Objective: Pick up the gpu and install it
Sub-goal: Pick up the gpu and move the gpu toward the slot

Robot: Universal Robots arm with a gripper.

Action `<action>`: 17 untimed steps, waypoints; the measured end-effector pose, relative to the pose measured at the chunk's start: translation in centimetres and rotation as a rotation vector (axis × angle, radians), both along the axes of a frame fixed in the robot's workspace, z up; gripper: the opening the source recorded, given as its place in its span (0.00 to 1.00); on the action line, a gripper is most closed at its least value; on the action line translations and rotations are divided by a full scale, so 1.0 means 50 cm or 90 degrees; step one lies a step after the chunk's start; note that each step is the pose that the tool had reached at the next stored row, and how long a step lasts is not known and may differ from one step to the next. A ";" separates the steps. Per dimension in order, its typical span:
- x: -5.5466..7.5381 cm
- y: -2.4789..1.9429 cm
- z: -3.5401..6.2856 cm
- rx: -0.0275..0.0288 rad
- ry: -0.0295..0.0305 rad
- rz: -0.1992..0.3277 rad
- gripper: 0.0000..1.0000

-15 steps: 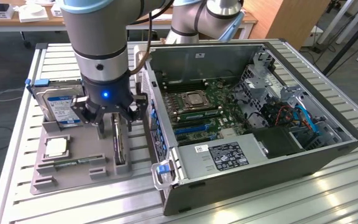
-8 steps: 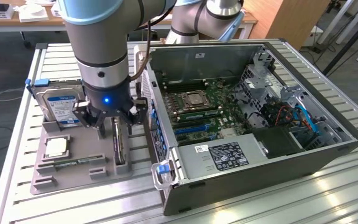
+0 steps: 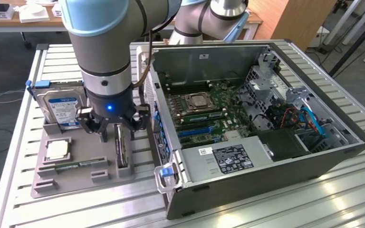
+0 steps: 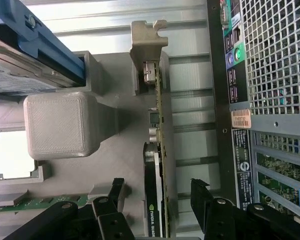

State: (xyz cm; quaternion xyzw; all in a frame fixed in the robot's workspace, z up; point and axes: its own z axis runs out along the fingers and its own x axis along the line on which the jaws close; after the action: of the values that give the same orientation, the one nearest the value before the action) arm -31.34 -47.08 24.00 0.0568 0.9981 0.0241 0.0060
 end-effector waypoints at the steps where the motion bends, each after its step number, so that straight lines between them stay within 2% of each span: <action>1: 0.000 -0.0001 0.000 -0.0001 0.0001 0.000 0.65; 10: 0.000 0.0003 -0.011 0.0000 0.0000 0.000 0.65; 17: 0.000 0.0065 -0.021 0.0000 0.0001 0.000 0.65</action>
State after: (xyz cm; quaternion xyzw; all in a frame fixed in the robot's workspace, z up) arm -31.34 -46.76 22.93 0.0568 0.9981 0.0241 0.0060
